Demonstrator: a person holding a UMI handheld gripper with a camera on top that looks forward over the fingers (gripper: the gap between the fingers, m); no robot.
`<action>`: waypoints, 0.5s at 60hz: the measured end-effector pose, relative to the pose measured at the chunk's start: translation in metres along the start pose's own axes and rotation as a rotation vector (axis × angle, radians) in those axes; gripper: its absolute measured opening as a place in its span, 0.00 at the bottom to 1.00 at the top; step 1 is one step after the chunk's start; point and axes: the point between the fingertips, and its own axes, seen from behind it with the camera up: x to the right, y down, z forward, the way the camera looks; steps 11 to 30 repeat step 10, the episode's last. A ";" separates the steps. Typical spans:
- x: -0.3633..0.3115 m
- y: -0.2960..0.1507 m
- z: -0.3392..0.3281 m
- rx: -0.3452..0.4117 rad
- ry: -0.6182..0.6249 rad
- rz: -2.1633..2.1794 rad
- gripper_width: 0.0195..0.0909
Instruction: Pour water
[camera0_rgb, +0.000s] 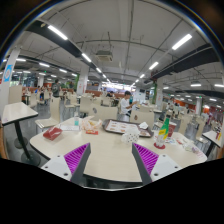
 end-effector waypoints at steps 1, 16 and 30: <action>-0.002 0.000 -0.002 0.002 -0.002 0.005 0.92; -0.009 0.005 0.001 -0.004 0.009 -0.016 0.91; -0.009 0.005 0.001 -0.004 0.009 -0.016 0.91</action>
